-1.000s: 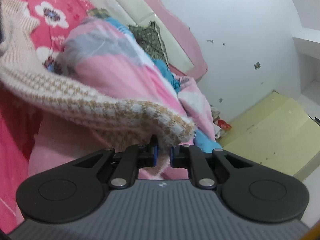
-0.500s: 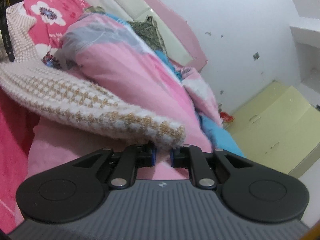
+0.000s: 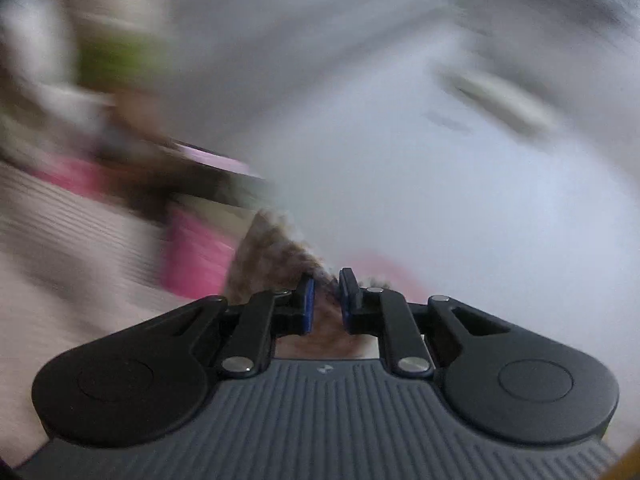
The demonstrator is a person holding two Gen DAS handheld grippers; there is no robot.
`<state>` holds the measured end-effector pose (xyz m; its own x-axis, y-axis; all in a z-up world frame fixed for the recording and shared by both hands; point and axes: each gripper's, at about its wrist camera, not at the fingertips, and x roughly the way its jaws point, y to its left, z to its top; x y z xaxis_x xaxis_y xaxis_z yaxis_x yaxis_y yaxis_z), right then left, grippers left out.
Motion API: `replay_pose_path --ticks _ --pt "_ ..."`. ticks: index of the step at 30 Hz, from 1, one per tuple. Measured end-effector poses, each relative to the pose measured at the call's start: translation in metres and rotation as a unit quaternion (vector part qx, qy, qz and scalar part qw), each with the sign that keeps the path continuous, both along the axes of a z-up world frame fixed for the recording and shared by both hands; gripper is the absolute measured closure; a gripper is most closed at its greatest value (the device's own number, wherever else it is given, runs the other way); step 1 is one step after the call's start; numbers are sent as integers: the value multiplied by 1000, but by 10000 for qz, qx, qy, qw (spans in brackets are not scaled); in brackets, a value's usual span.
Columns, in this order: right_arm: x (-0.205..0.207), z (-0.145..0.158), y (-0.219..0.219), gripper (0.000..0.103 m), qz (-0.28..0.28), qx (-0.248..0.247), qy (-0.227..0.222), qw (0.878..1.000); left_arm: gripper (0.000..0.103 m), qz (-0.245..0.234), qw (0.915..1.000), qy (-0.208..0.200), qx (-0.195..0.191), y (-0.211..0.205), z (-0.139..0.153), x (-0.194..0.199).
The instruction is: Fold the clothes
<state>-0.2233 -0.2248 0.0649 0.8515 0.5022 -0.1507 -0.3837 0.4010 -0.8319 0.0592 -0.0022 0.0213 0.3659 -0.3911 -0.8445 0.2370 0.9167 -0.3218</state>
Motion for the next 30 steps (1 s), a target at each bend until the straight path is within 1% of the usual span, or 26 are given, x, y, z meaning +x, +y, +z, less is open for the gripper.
replay_pose_path --ticks 1,2,3,5,6,7,8,9,10,11,12,13,14,15,16,17,18,20,21,24,25,26,27,28,29,30 --pt "-13 -29 18 87 482 -419 422 9971 58 16 9999 96 -80 7 -7 -8" --pt "-28 -59 34 80 942 -906 784 9883 58 -17 9997 200 -134 11 -16 -14" --pt "-44 -89 43 74 1278 -1484 942 9761 58 -65 9993 316 -190 13 -26 -20" --pt "-68 -127 48 73 1535 -2051 1060 9608 58 -233 9976 575 -296 10 -45 -30" --pt "-72 -128 47 69 1396 -1880 1339 9629 58 -388 9961 702 -358 6 -53 -34" --pt "-70 -120 45 67 1125 -1510 1688 9675 58 -543 9944 806 -408 3 -61 -37" --pt "-67 -112 42 60 850 -1135 2031 9688 58 -707 9929 844 -443 -1 -65 -40" --pt "-63 -103 38 54 518 -683 2397 9671 57 -873 9911 852 -533 -4 -68 -43" --pt "-53 -93 29 53 28 1 2861 9582 56 -989 9891 874 -655 -7 -71 -44" --pt "-39 -89 12 51 -507 797 3402 9356 56 -1066 9870 916 -785 -9 -73 -44" --pt "-26 -84 -6 51 -1036 1583 3900 9012 55 -1135 9846 963 -919 -11 -76 -45" --pt "-12 -80 -23 51 -1551 2349 4348 8554 54 -1211 9822 1007 -1019 -13 -79 -46" --pt "0 -80 -41 51 -1994 3076 4726 8014 54 -1276 9812 1028 -1023 -16 -81 -47" --pt "8 -89 -60 51 -2278 3747 5013 7459 54 -1330 9814 1016 -944 -19 -84 -49" --pt "17 -99 -80 51 -2542 4384 5253 6835 54 -1378 9818 999 -842 -22 -86 -49" --pt "25 -110 -97 51 -2729 4964 5462 6171 54 -1402 9821 1002 -765 -23 -88 -50" --pt "30 -123 -106 51 -2733 5383 5666 5608 54 -1428 9821 1005 -700 -24 -90 -51" --pt "39 -144 -106 51 -2604 5759 5995 4911 54 -1490 9816 1014 -635 -24 -93 -55" --pt "43 -153 -104 51 -2561 5873 6138 4614 56 -1525 9813 1007 -605 -24 -94 -57" --pt "60 -176 -86 52 -2656 5723 6515 4214 60 -1614 9819 884 -451 -28 -95 -67" --pt "61 -181 -81 53 -2640 5746 6565 4112 66 -1627 9826 809 -398 -30 -95 -69" --pt "62 -185 -77 54 -2625 5768 6615 4010 70 -1634 9831 743 -358 -31 -94 -71" --pt "63 -189 -72 56 -2615 5787 6644 3940 77 -1615 9837 708 -354 -32 -93 -73" --pt "63 -190 -69 58 -2623 5801 6622 3953 82 -1565 9846 701 -354 -32 -92 -74" --pt "63 -190 -65 63 -2634 5814 6601 3960 85 -1494 9854 733 -370 -32 -92 -74" --pt "63 -191 -63 72 -2658 5833 6583 3947 91 -1381 9860 818 -454 -33 -91 -74"
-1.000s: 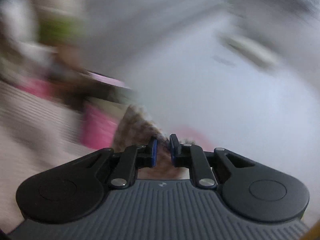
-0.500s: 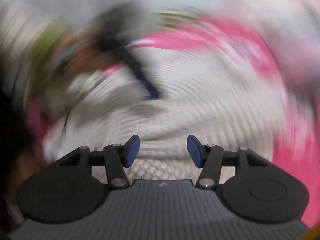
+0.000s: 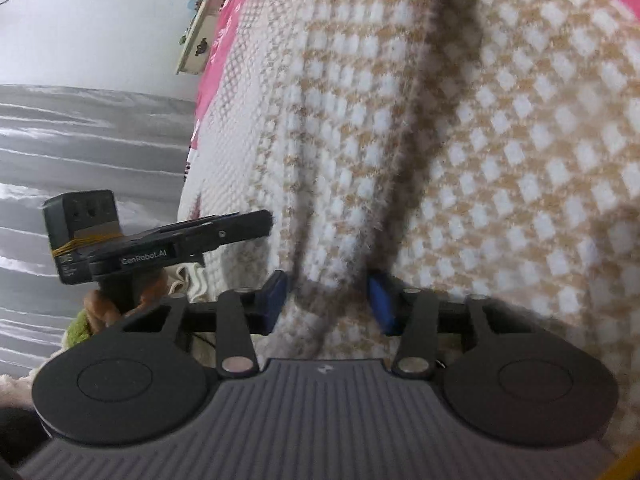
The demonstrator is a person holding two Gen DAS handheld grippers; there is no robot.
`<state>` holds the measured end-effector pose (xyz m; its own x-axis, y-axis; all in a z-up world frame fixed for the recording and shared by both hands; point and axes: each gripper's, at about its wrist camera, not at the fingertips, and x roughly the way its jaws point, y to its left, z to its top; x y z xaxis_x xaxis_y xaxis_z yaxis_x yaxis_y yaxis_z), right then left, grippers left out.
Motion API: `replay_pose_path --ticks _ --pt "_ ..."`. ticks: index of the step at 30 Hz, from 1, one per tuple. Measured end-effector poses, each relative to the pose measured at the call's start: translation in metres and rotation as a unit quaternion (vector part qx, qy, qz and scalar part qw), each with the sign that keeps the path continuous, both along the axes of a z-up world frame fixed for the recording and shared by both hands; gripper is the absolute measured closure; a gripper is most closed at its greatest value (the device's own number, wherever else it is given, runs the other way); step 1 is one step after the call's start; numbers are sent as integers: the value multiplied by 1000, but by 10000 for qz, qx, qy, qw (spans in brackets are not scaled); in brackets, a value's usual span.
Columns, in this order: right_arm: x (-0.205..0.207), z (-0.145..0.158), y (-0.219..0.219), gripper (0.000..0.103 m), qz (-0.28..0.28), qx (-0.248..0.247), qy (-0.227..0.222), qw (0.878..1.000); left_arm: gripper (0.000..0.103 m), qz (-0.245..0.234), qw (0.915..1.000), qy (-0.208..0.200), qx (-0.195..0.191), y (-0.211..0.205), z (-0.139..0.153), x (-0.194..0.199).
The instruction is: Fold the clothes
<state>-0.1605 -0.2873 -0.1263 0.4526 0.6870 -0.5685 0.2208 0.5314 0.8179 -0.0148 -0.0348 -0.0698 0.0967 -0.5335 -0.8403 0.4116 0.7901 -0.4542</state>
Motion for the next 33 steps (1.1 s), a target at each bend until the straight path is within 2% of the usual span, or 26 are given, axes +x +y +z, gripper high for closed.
replay_pose_path --ticks 1,2,3,6,9,11,14,16,20,22,24,27,29,31,32,33 --pt "1 0 0 78 -46 -3 12 10000 93 151 9997 169 -127 3 1 2" --pt "1 1 0 92 -78 -17 -18 10000 94 310 9986 328 -265 8 3 4" --pt "1 7 -2 97 -84 -55 -139 9999 95 467 9968 472 -452 12 6 5" --pt "4 46 -8 98 39 -322 -787 9964 95 793 9885 694 -1088 22 25 -1" --pt "1 94 -19 98 435 -639 -1358 9877 96 743 9838 810 -1416 18 35 -16" --pt "1 97 -29 98 812 -911 -1127 9861 96 548 9851 897 -1362 4 29 -30" --pt "-1 100 -43 98 1337 -1308 -772 9793 97 123 9907 932 -987 -24 11 -50" --pt "-2 93 -41 98 1448 -1533 -551 9760 97 -45 9907 1024 -897 -38 4 -59" --pt "-12 103 -39 98 1792 -1911 -726 9623 97 -395 9930 822 -750 -59 0 -65" --pt "-6 93 -34 98 1973 -2160 -626 9542 97 -649 9946 607 -527 -71 -7 -71" --pt "-3 71 -36 98 2098 -2355 -330 9484 97 -880 9950 412 -231 -78 -18 -75" --pt "-3 49 -38 95 2042 -2472 18 9472 95 -1076 9935 330 -149 -86 -21 -76" --pt "-5 51 -41 94 2054 -2462 72 9472 90 -1201 9919 374 -153 -86 -15 -71" --pt "-7 63 -50 88 2135 -2522 -24 9438 82 -1364 9899 355 -145 -77 -9 -68" --pt "-7 72 -56 80 2128 -2577 -100 9424 80 -1428 9893 272 -140 -73 -3 -63" --pt "-7 80 -66 70 1982 -2538 -189 9466 76 -1417 9895 180 -199 -67 5 -55"
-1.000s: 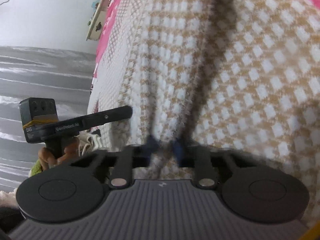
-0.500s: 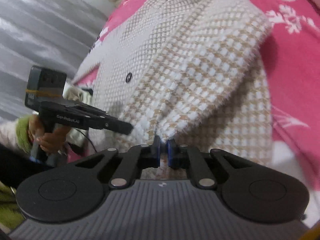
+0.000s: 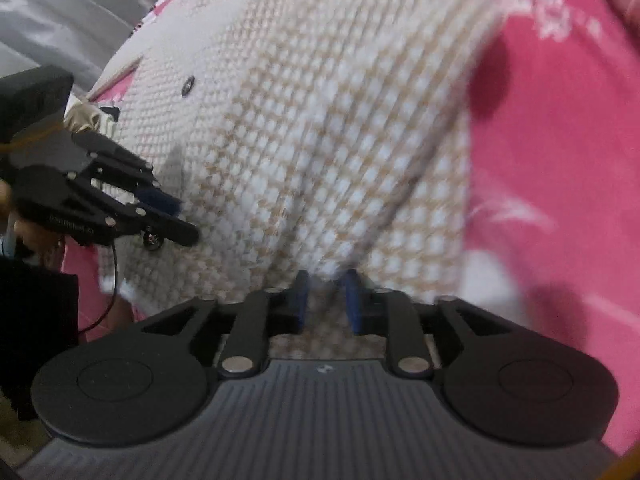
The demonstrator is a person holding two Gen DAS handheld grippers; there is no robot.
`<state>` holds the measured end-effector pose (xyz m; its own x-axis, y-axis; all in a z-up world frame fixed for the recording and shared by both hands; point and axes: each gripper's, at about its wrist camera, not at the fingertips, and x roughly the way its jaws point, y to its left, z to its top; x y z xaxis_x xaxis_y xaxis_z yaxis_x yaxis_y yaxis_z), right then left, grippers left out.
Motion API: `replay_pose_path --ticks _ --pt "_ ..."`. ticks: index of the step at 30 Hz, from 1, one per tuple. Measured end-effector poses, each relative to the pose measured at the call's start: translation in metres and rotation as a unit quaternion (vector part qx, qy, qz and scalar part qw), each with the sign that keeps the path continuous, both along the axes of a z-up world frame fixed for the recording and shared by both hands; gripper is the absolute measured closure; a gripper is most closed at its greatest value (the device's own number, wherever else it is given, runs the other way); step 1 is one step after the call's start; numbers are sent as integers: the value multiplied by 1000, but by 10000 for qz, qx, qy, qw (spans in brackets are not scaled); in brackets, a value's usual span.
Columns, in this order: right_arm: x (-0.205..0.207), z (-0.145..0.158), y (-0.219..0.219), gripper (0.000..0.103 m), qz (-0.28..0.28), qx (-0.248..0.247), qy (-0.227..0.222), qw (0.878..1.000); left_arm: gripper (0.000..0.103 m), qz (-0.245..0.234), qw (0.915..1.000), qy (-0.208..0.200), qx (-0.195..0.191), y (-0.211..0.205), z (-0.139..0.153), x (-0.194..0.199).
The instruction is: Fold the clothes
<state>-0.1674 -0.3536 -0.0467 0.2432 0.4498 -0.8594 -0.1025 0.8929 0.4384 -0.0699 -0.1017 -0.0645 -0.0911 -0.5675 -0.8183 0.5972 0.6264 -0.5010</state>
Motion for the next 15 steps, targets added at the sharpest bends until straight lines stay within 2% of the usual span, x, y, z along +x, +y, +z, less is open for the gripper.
replay_pose_path --ticks 2,3,6,9,12,15 --pt "1 15 -21 62 -292 155 -233 9992 70 58 9997 -164 -145 12 17 17" --pt "7 19 -33 60 -576 288 -374 9972 67 202 9992 -246 -238 18 25 28" --pt "26 30 -66 58 -1360 598 -754 9860 66 812 9941 -542 -470 17 35 78" --pt "52 36 -87 58 -1790 715 -1169 9743 66 1400 9844 -888 -582 4 33 126" --pt "91 39 -85 58 -1817 791 -1497 9687 69 1849 9735 -1229 -551 -13 24 172" --pt "140 42 -70 58 -1677 568 -1751 9685 70 2164 9632 -1527 -456 -21 20 211"
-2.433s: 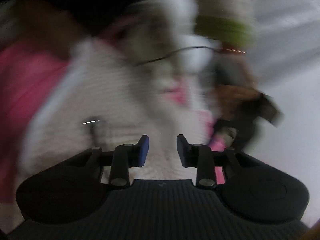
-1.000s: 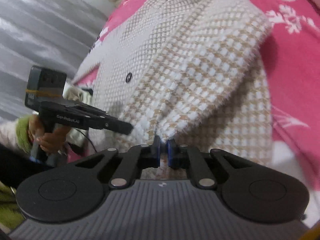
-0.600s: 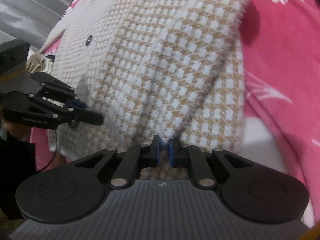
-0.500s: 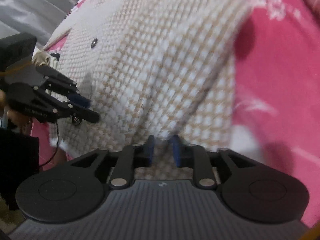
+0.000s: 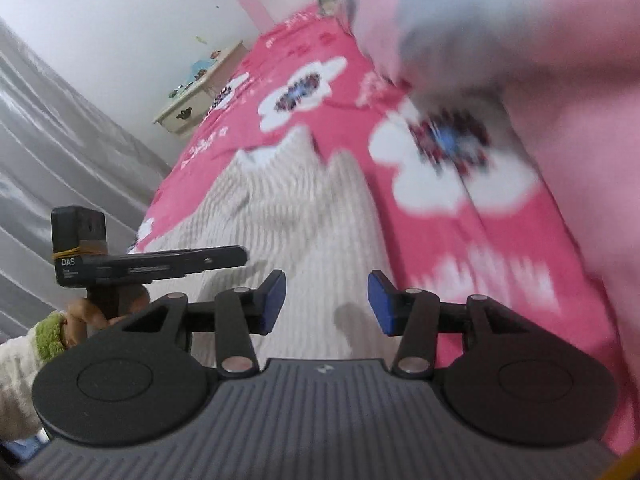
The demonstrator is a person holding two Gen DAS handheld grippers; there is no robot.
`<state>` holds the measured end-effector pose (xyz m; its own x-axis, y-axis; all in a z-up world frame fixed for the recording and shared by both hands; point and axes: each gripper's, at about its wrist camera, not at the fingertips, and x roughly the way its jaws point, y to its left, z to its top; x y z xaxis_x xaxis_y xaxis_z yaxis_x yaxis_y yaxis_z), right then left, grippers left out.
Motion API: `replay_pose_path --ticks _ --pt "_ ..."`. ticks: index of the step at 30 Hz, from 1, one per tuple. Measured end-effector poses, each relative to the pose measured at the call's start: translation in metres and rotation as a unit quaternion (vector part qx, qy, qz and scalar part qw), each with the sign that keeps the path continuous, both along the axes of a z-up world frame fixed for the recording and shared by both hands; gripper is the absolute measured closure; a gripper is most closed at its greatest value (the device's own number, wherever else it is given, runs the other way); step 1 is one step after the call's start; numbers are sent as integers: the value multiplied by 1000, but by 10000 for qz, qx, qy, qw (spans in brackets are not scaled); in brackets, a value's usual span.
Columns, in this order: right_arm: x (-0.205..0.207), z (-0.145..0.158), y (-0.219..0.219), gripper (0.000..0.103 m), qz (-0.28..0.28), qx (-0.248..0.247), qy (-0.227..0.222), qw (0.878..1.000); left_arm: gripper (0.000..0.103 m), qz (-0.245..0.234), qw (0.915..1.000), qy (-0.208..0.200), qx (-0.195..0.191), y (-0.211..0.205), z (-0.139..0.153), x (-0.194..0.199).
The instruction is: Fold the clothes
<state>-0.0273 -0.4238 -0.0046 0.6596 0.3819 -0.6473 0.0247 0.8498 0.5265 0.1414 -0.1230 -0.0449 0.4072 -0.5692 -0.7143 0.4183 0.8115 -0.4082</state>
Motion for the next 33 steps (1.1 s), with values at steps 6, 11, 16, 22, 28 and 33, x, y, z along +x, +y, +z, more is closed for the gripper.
replay_pose_path --ticks 6,11,16,22,28,33 --pt "119 -4 34 58 605 -550 -148 9965 71 -79 9992 -273 279 -9 -11 24" --pt "196 -29 68 52 1630 -1490 168 9752 79 -383 9913 -615 1098 -17 -35 12" --pt "219 -58 94 47 2864 -2432 503 9254 82 -352 9917 -758 972 -9 -42 11" --pt "203 -58 101 92 2750 -3032 74 9124 83 -492 9858 -1093 1179 -9 -44 2" --pt "190 -81 106 93 2040 -3621 -518 9081 80 -657 9743 -1636 1405 -21 -37 -11" --pt "184 -70 83 85 1542 -2912 -685 9417 77 -729 9719 -1842 1268 -39 -30 3"
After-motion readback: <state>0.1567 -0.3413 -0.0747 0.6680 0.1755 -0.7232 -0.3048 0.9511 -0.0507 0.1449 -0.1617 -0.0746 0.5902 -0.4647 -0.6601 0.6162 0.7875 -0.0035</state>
